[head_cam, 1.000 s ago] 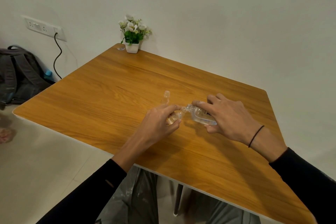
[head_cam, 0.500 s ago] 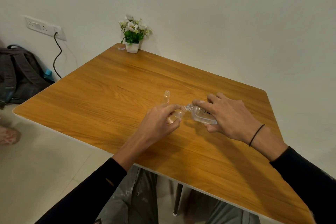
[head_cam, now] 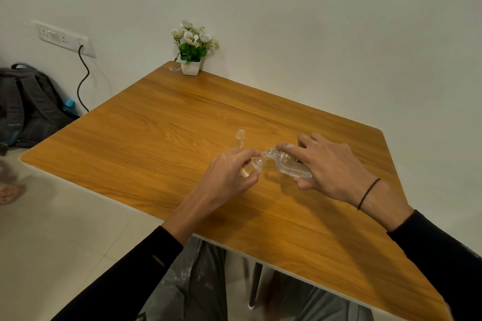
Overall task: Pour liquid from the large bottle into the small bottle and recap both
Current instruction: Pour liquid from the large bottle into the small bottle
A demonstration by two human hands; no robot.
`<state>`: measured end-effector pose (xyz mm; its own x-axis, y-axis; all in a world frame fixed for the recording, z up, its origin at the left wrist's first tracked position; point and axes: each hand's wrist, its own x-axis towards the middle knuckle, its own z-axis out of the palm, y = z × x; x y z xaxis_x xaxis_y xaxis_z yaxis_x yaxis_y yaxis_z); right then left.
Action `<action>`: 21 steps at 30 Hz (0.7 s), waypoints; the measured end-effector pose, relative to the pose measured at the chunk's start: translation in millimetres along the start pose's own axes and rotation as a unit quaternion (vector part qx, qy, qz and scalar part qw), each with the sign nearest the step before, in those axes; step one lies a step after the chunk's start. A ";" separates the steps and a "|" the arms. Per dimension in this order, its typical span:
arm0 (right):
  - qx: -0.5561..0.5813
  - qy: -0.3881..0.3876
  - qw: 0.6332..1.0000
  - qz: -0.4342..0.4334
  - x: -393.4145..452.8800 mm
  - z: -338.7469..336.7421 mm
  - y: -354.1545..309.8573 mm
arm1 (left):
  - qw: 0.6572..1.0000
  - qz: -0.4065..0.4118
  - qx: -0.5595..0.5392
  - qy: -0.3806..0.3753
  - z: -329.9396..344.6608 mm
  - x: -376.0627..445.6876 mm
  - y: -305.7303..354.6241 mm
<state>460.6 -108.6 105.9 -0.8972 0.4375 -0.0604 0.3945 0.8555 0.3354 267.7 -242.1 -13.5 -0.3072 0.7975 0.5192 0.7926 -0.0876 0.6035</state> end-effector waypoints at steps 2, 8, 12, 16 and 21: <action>0.001 0.000 1.000 0.002 -0.4 -0.3 -0.1 | 1.000 -0.002 -0.001 -0.001 0.1 -0.1 -0.4; -0.005 -0.004 1.000 0.002 -1.8 -0.7 -0.7 | 1.000 0.002 -0.001 -0.006 1.2 0.4 -1.5; -0.004 0.001 1.000 0.001 -1.4 0.2 0.1 | 1.000 0.000 -0.009 -0.006 2.6 0.8 -2.3; -0.005 0.007 1.000 0.001 -0.8 3.0 1.1 | 1.000 -0.001 -0.008 -0.003 3.3 0.7 -3.3; 0.020 0.023 0.999 0.010 -0.6 9.6 -0.3 | 0.999 -0.014 -0.042 0.010 3.9 -0.5 -2.5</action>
<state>462.9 -106.4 96.8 -0.8973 0.4413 -0.0103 0.4186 0.8580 0.2979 268.0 -239.9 -17.6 -0.3394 0.7887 0.5126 0.7363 -0.1164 0.6666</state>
